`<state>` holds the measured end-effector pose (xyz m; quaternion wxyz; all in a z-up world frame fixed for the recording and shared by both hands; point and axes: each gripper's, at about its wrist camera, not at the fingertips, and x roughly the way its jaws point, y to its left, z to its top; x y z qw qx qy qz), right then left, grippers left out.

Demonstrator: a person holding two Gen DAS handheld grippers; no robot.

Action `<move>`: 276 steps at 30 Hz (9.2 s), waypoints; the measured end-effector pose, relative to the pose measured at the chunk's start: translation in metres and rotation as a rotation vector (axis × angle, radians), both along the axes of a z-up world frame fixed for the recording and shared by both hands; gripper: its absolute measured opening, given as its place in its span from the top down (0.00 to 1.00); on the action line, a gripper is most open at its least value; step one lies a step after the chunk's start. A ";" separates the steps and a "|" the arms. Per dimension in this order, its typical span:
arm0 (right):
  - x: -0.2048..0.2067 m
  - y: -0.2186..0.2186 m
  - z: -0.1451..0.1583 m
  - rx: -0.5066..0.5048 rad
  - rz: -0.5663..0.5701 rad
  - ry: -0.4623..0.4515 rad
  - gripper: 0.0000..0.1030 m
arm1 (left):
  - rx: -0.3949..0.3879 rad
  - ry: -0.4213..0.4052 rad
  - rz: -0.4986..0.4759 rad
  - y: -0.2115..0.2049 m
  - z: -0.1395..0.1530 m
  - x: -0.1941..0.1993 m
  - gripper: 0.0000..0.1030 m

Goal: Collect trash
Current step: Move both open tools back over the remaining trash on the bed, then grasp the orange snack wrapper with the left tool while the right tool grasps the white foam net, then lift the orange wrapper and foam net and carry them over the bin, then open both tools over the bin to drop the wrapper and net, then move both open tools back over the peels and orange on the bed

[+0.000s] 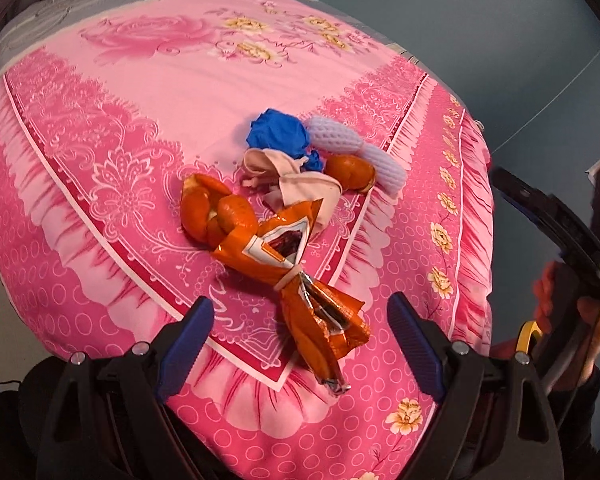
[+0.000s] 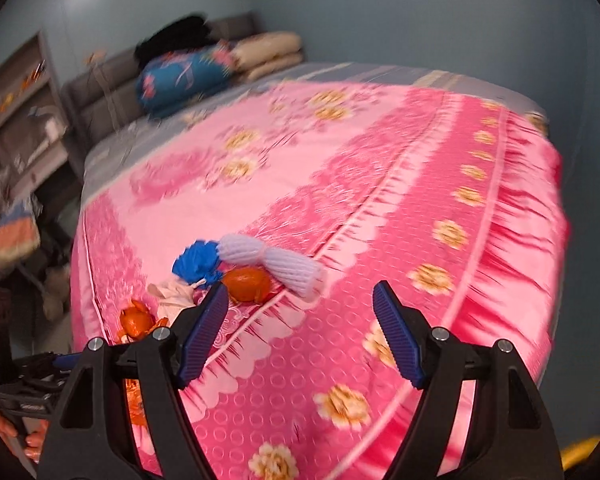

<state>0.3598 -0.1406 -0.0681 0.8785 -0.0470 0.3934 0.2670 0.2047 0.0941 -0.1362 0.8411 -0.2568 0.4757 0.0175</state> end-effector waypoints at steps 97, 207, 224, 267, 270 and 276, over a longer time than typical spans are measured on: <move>-0.109 -0.066 0.063 0.194 0.051 -0.016 0.79 | 0.074 -0.237 -0.055 -0.031 0.084 -0.054 0.72; -0.209 -0.329 0.065 0.387 -0.575 -0.162 0.37 | 0.061 -0.309 -0.434 -0.255 0.105 -0.013 0.19; -0.169 -0.221 0.093 0.354 -0.320 -0.195 0.27 | 0.144 -0.319 -0.234 -0.158 0.112 -0.009 0.14; 0.010 0.044 -0.042 0.053 -0.063 0.162 0.21 | 0.197 -0.029 0.034 0.048 -0.019 0.032 0.13; 0.021 0.058 -0.057 0.021 -0.059 0.181 0.21 | 0.188 -0.021 0.033 0.052 -0.026 0.039 0.13; 0.038 0.092 -0.083 -0.081 -0.032 0.170 0.22 | 0.169 0.002 0.020 0.056 -0.039 0.054 0.13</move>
